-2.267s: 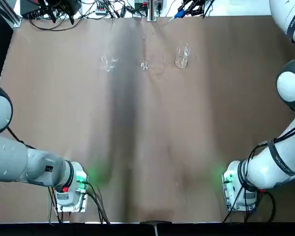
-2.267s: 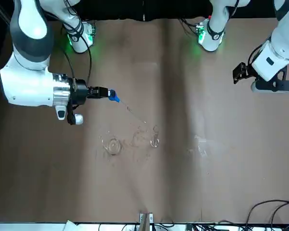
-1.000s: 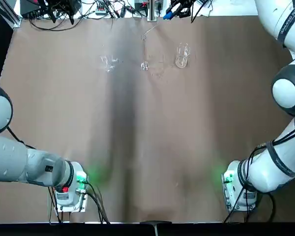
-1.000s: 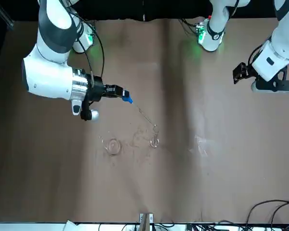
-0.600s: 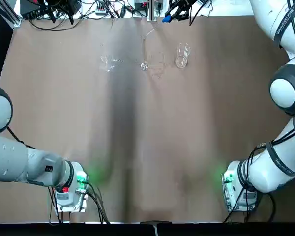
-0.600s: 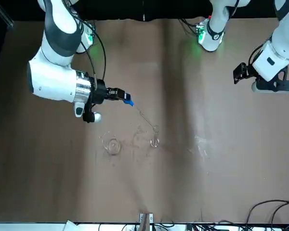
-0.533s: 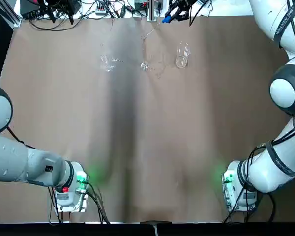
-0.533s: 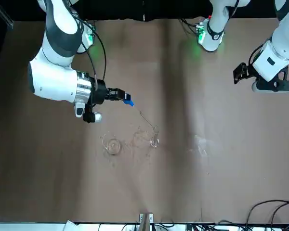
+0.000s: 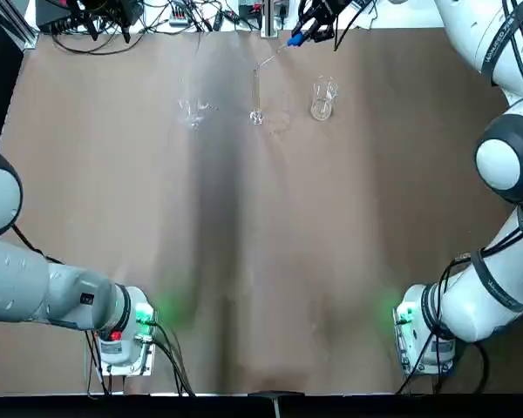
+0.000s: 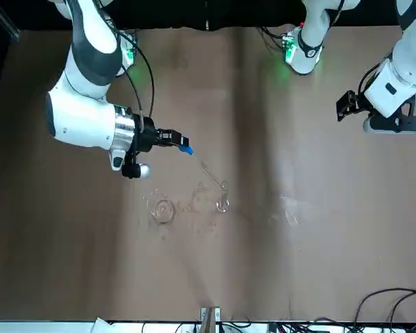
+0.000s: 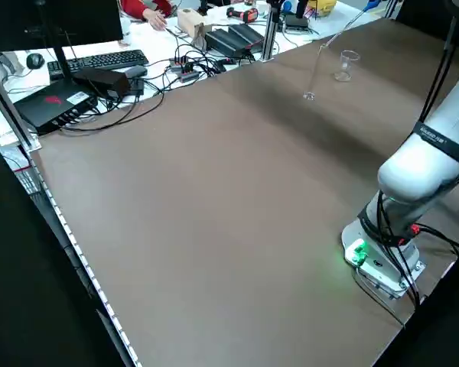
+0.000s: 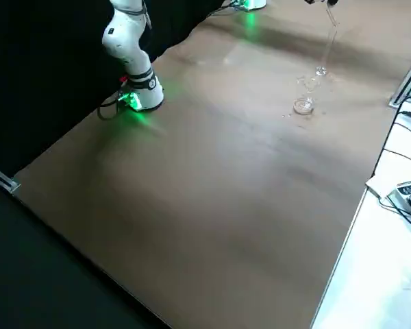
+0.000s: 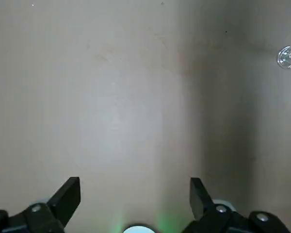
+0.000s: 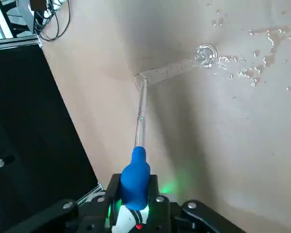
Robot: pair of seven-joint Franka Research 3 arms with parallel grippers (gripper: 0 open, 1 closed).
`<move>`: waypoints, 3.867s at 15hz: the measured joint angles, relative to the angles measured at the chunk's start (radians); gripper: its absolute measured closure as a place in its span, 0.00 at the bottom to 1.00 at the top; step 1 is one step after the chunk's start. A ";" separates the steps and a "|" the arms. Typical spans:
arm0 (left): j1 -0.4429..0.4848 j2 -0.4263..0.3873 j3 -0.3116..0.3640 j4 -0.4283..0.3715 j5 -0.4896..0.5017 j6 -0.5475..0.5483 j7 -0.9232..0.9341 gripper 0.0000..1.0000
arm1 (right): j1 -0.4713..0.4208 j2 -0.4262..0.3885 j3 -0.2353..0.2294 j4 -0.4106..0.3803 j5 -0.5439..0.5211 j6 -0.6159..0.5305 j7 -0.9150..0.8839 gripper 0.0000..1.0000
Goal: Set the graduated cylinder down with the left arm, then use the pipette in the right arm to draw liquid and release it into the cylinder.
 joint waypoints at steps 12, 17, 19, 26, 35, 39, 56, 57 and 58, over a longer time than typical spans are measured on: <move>0.002 0.000 0.005 0.003 0.000 0.000 0.000 0.00 | 0.005 0.002 -0.001 0.000 -0.002 0.003 0.000 0.85; 0.007 0.000 0.006 0.004 0.000 0.000 0.000 0.00 | 0.006 0.002 -0.001 0.000 -0.003 0.003 0.000 0.87; 0.007 0.000 0.006 0.004 0.000 0.000 0.000 0.00 | 0.006 0.002 -0.001 0.000 -0.003 0.003 0.000 0.88; 0.008 0.000 0.006 0.004 0.000 0.000 0.000 0.00 | 0.008 0.002 -0.001 0.004 -0.002 0.003 0.011 0.89; 0.008 0.000 0.006 0.005 0.000 0.000 0.000 0.00 | 0.014 0.002 -0.001 0.008 -0.002 0.006 0.037 0.89; 0.008 0.000 0.006 0.005 0.000 0.000 0.000 0.00 | 0.022 0.002 0.000 0.013 -0.002 0.058 0.068 0.93; 0.022 0.043 0.027 0.060 0.000 0.018 0.006 0.00 | 0.065 0.002 0.000 0.013 -0.002 0.109 0.103 0.93; 0.025 0.043 0.030 0.061 0.000 0.018 0.007 0.00 | 0.069 0.002 0.000 0.013 -0.001 0.122 0.103 0.93; 0.025 0.043 0.032 0.062 0.000 0.018 0.008 0.00 | 0.080 0.002 0.000 0.013 -0.001 0.144 0.112 0.93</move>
